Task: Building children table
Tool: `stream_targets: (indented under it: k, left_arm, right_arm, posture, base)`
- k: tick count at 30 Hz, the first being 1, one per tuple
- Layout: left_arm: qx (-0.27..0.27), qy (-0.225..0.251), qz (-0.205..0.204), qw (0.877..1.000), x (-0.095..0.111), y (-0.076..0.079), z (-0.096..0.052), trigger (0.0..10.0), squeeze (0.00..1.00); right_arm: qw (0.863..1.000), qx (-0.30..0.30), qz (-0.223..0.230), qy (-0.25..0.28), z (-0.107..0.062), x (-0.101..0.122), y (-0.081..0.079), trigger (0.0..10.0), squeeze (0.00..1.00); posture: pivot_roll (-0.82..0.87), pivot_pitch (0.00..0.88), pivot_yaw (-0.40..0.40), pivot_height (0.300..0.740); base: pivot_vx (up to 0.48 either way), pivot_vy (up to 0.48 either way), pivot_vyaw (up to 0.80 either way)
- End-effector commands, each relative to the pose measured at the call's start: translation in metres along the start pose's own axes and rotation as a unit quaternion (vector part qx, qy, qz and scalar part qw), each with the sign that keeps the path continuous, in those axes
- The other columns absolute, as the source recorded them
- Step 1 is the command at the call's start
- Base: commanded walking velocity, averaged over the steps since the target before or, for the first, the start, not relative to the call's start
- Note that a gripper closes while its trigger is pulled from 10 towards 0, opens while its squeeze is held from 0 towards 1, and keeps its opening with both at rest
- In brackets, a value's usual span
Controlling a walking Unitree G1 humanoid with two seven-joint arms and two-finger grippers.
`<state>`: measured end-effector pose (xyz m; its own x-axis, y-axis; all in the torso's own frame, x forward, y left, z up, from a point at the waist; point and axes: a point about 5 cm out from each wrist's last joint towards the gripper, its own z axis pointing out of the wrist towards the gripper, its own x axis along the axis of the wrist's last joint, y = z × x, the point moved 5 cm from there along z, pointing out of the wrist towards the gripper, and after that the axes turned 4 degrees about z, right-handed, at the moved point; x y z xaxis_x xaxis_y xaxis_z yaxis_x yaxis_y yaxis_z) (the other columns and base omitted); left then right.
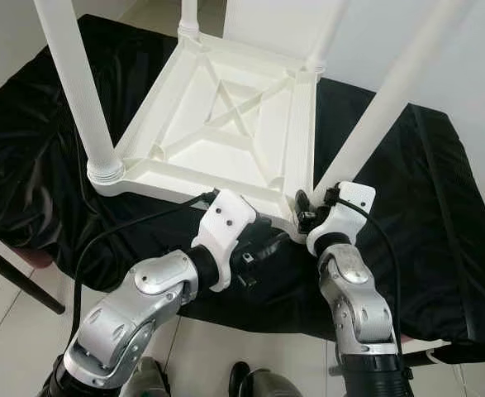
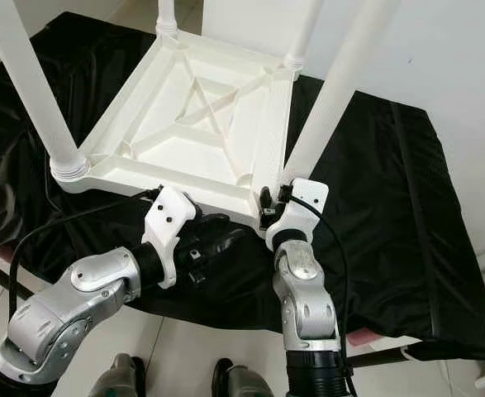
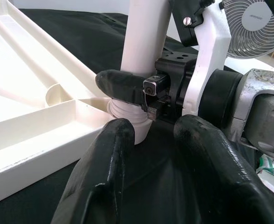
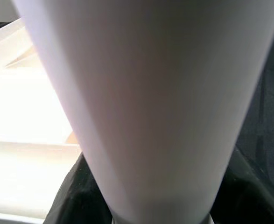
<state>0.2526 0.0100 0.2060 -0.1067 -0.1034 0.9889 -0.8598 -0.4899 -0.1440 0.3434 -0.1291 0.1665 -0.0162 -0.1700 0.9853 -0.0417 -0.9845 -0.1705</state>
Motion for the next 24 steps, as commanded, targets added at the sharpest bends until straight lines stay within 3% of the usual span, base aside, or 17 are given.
stream_targets:
  k: [1,2,3,6,7,9,10,24]
  left_arm:
    - [-0.003,-0.005,-0.004,1.0,-0.004,0.001,0.002,10.0,0.0]
    - [0.0,-0.004,-0.003,1.0,-0.004,-0.001,0.002,10.0,0.0]
    - [0.006,-0.003,-0.001,1.0,-0.004,-0.003,0.002,10.0,0.0]
    - [0.009,-0.004,-0.001,1.0,-0.004,-0.004,0.002,10.0,0.0]
    - [0.011,-0.006,-0.002,1.0,-0.005,-0.004,0.002,10.0,0.0]
    - [0.013,-0.007,-0.003,1.0,-0.006,-0.005,0.002,10.0,0.0]
    - [0.015,-0.008,-0.003,1.0,-0.006,-0.005,0.002,10.0,0.0]
    - [0.101,0.01,-0.027,0.994,-0.006,-0.039,0.0,10.0,0.0]
  right_arm:
    - [0.997,-0.063,-0.009,-0.046,-0.007,-0.025,0.028,0.0,0.0]
    - [0.997,-0.06,-0.013,-0.045,-0.006,-0.025,0.028,5.5,0.0]
    - [0.997,-0.061,-0.021,-0.043,-0.005,-0.025,0.032,10.0,0.0]
    - [0.997,-0.063,-0.026,-0.035,-0.005,-0.022,0.034,10.0,0.0]
    - [0.998,-0.05,-0.027,-0.027,-0.005,-0.019,0.032,10.0,0.54]
    - [0.998,-0.042,-0.028,-0.022,-0.005,-0.017,0.031,10.0,0.54]
    - [0.999,-0.037,-0.027,-0.016,-0.004,-0.015,0.032,10.0,1.0]
    - [0.999,0.007,-0.028,0.036,-0.007,0.002,0.034,10.0,1.0]
  posture:
    - [0.09,0.167,-0.15,0.74]
    - [0.09,0.166,-0.151,0.74]
    - [0.09,0.166,-0.151,0.74]
    - [0.09,0.165,-0.152,0.74]
    - [0.09,0.167,-0.152,0.74]
    - [0.09,0.167,-0.152,0.74]
    - [0.09,0.169,-0.153,0.74]
    - [0.09,0.179,-0.144,0.74]
  base:
    - [0.0,0.0,0.0]
    - [0.0,0.0,0.0]
    - [0.0,0.0,0.0]
    - [0.0,0.0,0.0]
    - [0.0,0.0,0.0]
    - [0.0,0.0,0.0]
    - [0.0,0.0,0.0]
    - [0.0,0.0,0.0]
